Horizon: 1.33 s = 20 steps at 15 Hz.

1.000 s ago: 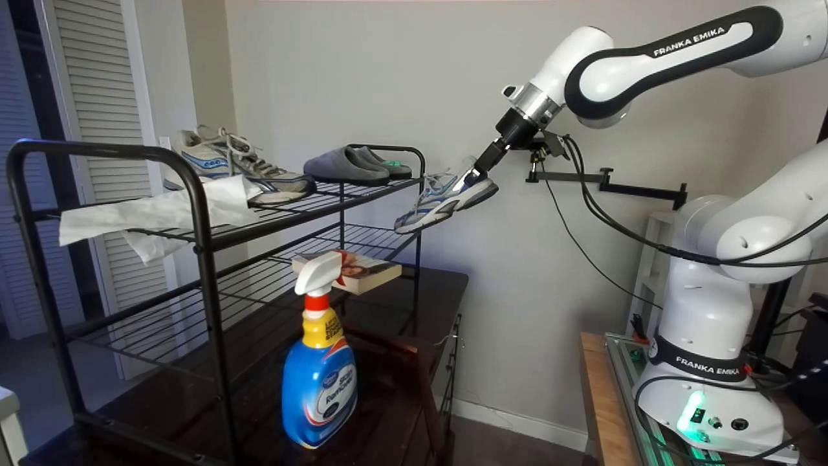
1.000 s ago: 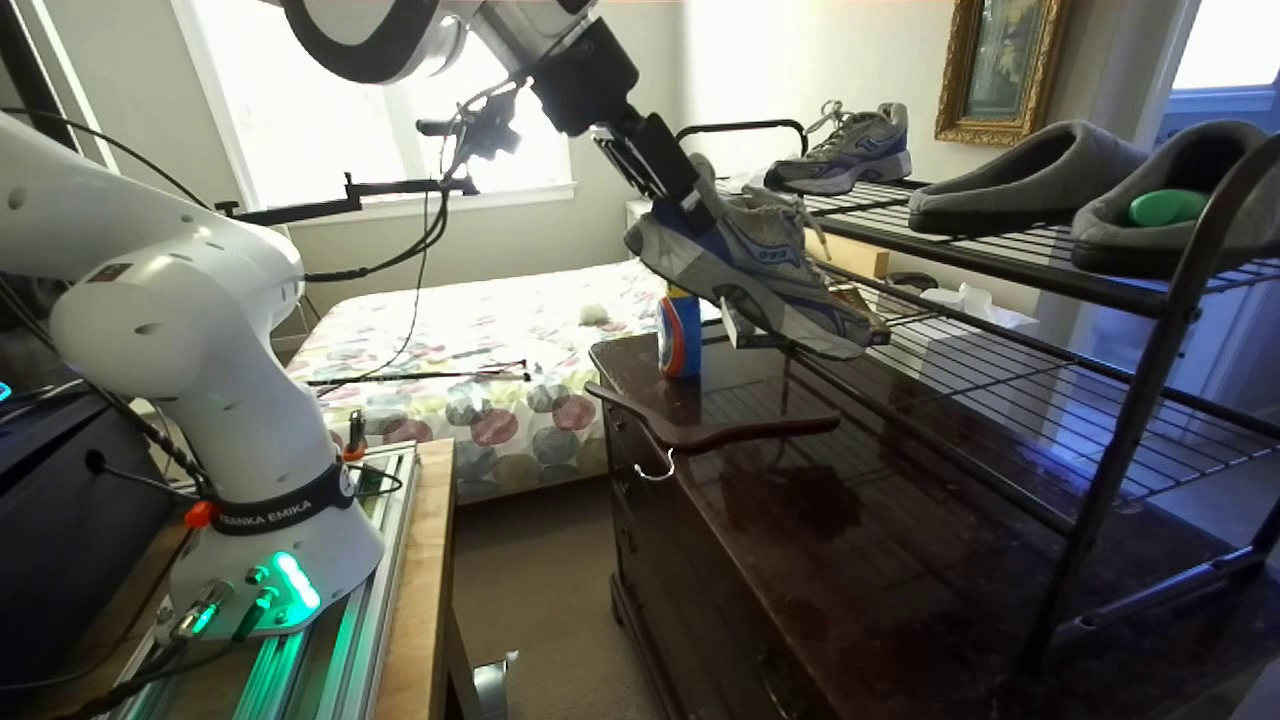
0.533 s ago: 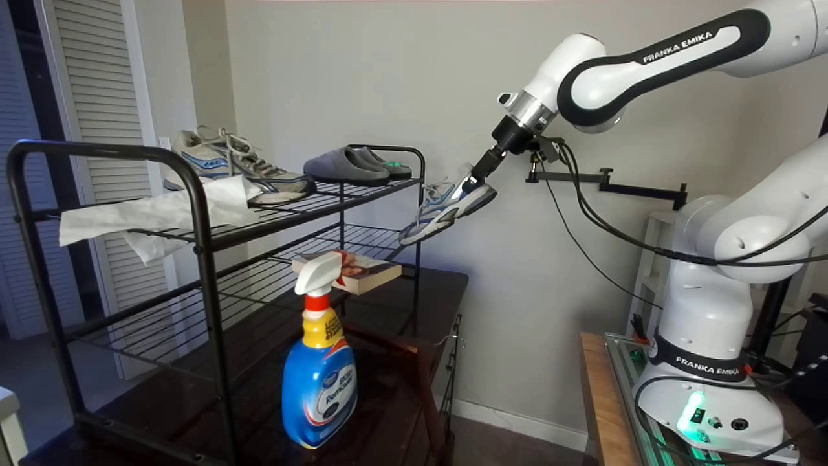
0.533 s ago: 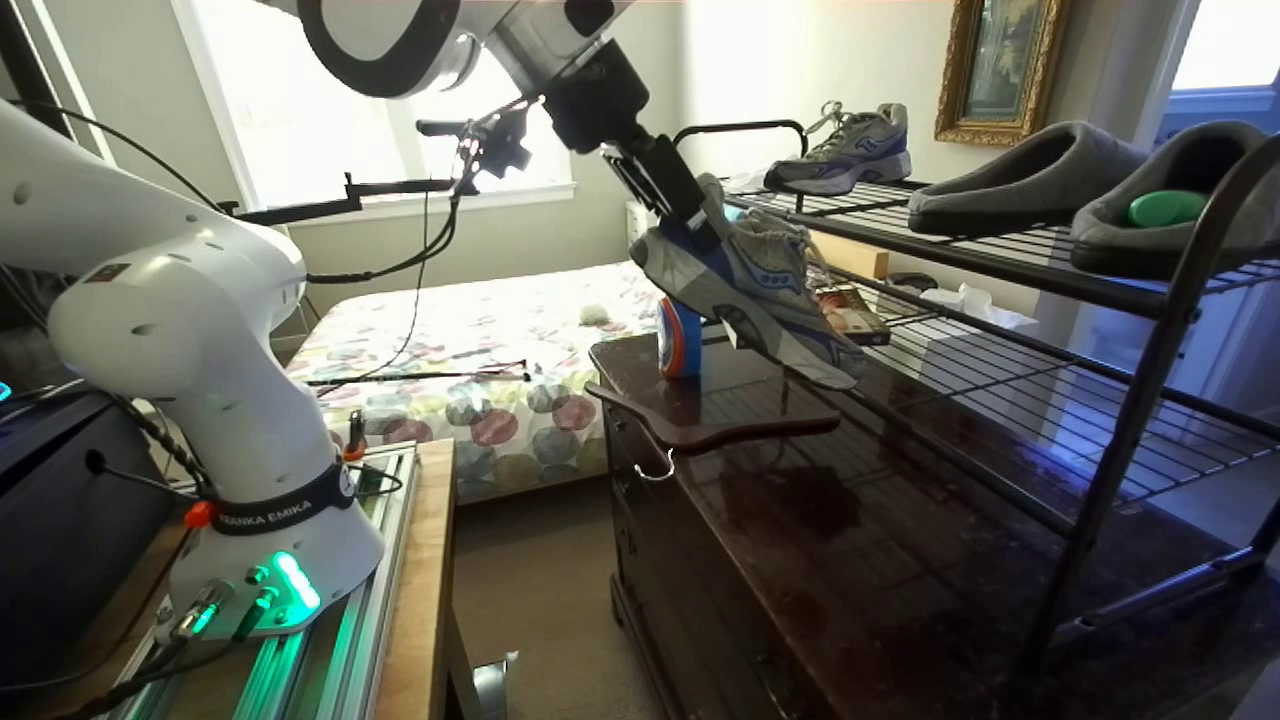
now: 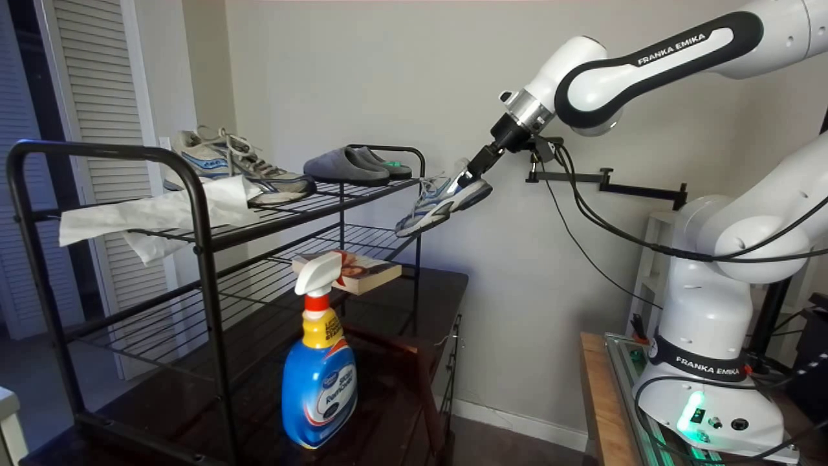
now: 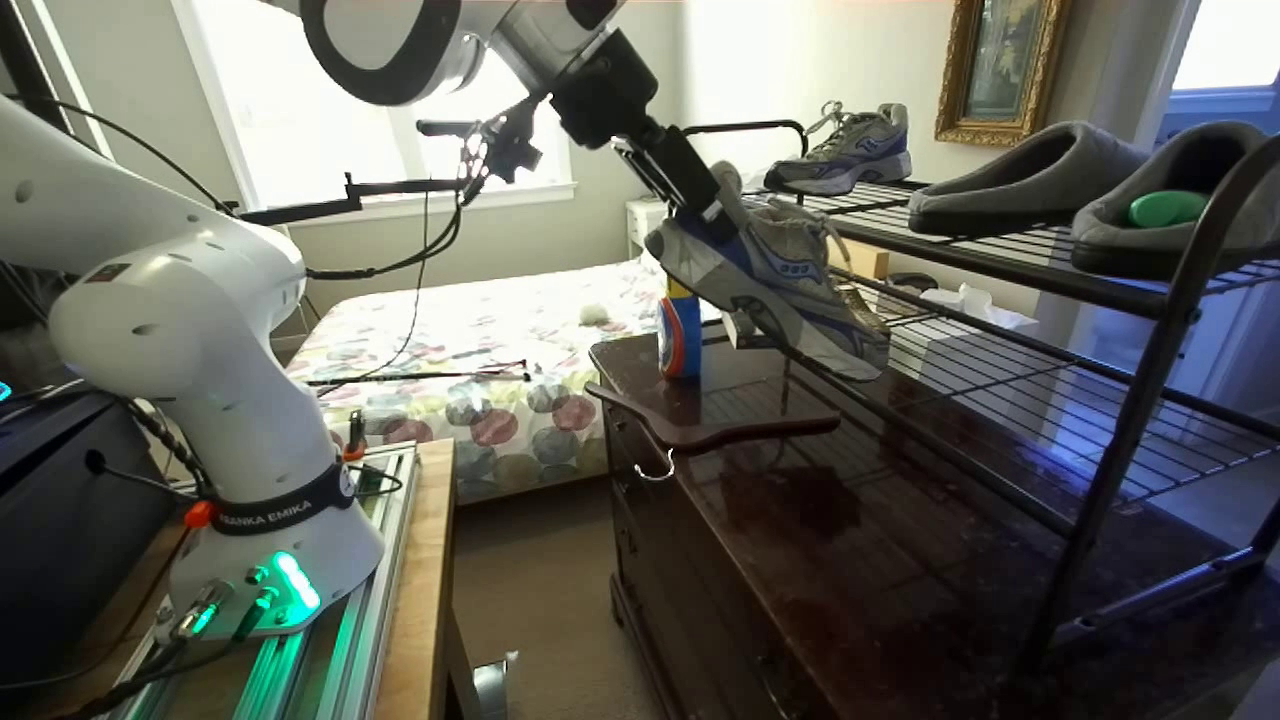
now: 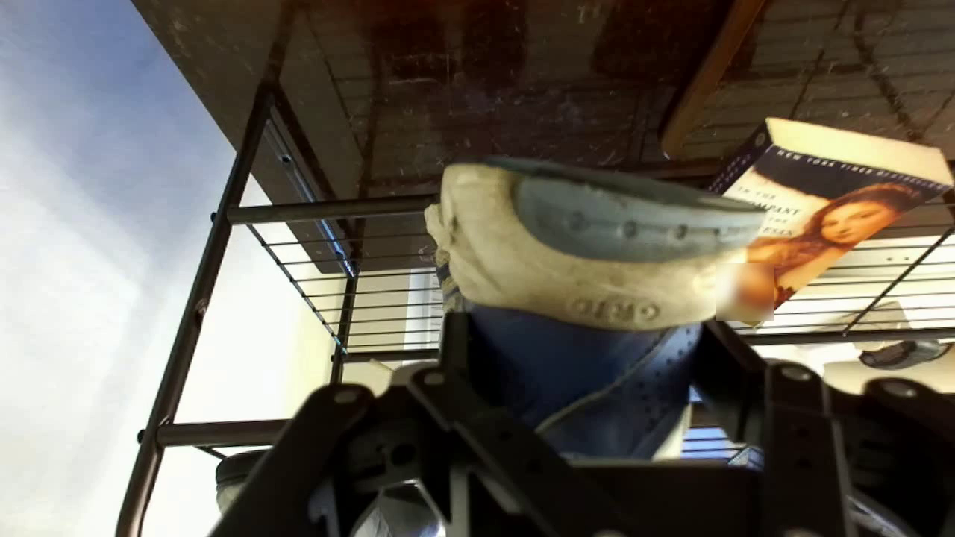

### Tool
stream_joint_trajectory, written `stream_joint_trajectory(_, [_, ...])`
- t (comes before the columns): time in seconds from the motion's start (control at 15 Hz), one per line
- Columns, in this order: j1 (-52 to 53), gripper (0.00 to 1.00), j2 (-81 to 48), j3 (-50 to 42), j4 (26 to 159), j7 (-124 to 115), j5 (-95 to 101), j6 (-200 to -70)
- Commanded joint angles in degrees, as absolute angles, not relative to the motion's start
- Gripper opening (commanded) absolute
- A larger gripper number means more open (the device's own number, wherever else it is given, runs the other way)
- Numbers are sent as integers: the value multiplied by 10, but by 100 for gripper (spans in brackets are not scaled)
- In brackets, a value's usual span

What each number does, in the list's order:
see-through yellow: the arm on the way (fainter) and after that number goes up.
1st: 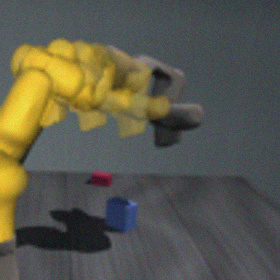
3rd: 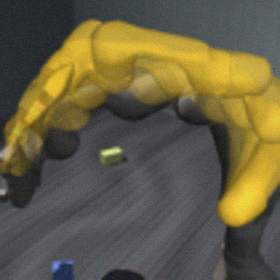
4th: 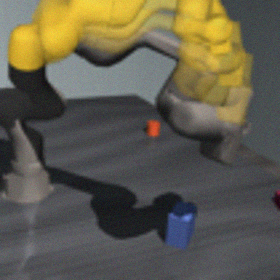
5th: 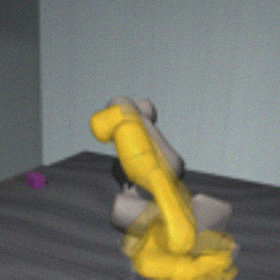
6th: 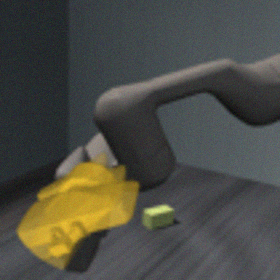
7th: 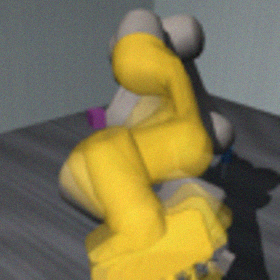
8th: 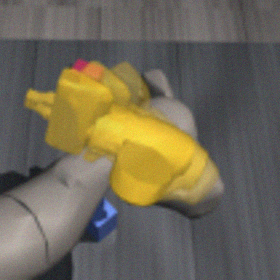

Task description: Move the second left shoe to the second shelf

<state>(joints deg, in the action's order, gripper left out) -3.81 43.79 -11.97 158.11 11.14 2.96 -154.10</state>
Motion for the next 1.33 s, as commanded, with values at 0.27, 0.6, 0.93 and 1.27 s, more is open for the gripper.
stream_joint_trajectory(0.27, [-4,48,386,-139,1581,118,5,-1634])
stream_joint_trajectory(0.6, [30,48,362,-162,1581,123,-16,-1690])
stream_joint_trajectory(0.93, [13,73,356,-152,1581,116,-5,-1665])
stream_joint_trajectory(1.27, [64,48,350,-194,1581,124,-39,-1751])
